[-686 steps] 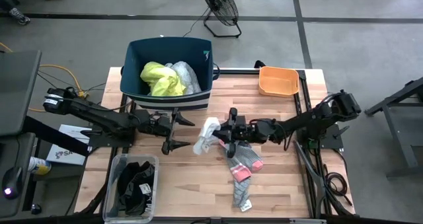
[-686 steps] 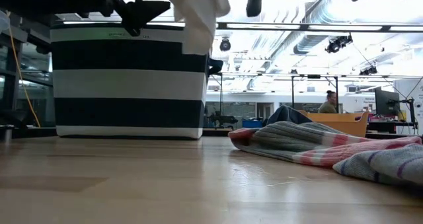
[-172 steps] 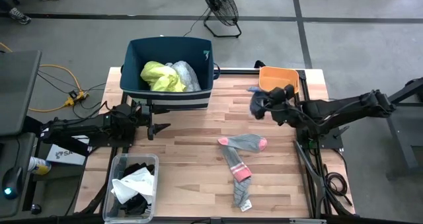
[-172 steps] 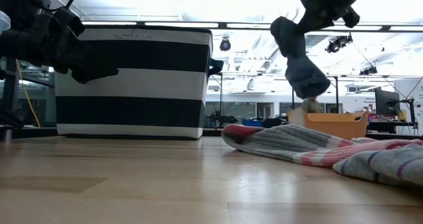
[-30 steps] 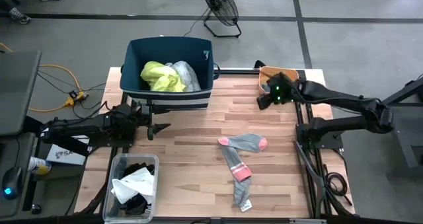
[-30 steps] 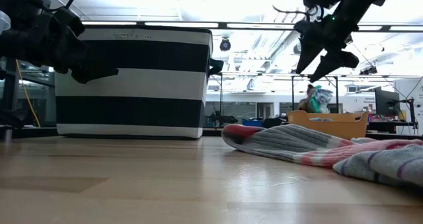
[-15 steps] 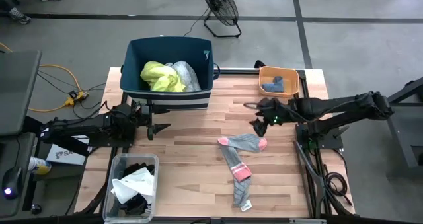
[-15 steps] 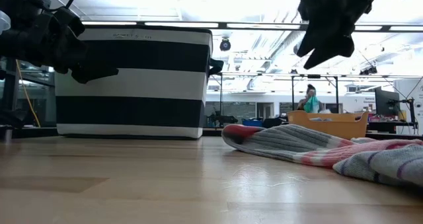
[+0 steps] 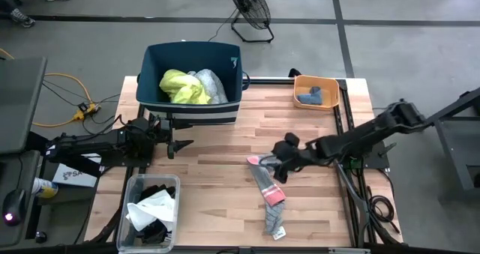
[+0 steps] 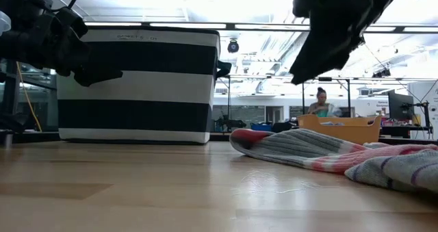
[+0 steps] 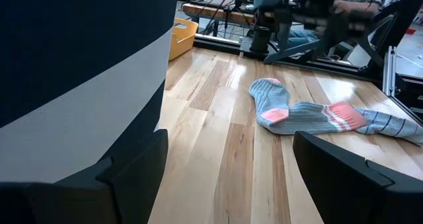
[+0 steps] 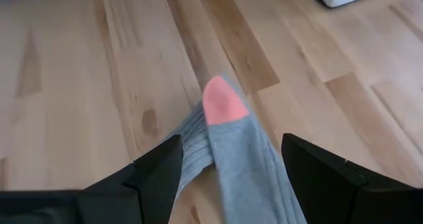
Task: Pick & Place Cloths
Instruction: Put the pink sock into the orange bin
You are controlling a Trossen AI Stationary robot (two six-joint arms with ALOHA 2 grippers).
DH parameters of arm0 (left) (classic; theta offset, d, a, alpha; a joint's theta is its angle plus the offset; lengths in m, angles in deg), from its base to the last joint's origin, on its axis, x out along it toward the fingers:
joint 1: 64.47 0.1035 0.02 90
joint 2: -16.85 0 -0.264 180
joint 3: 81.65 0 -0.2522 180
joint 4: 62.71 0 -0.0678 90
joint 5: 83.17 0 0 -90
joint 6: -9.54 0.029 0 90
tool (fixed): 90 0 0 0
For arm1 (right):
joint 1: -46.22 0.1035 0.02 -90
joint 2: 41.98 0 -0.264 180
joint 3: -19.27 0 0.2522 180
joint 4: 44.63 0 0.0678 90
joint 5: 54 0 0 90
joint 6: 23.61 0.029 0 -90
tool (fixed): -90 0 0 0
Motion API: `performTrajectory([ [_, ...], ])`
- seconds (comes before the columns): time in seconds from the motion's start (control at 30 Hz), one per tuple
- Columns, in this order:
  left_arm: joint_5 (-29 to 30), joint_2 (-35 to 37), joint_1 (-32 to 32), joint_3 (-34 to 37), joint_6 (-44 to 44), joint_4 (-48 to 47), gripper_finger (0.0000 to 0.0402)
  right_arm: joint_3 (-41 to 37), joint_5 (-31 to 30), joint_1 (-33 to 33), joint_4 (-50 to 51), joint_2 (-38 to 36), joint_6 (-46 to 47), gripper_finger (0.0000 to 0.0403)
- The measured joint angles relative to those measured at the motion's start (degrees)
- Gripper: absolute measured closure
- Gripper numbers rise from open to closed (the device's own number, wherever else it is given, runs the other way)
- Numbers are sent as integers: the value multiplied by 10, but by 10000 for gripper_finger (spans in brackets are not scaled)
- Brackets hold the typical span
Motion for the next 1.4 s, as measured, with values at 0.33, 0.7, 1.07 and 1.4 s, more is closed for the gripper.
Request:
performTrajectory([
  [0.33, 0, 0, 0, 0, 0, 0, 80, 0, -16, 30, -93, 121, 0, 153],
  [0.7, 0, 0, 0, 0, 0, 0, 80, 0, -59, 29, -127, 193, 4, 153],
  [1.07, 0, 0, 0, 0, 0, 0, 80, 1, -73, 28, -134, 243, 36, 153],
  [1.4, 0, 0, 0, 0, 0, 0, 80, 3, -65, 26, -136, 262, 52, 221],
])
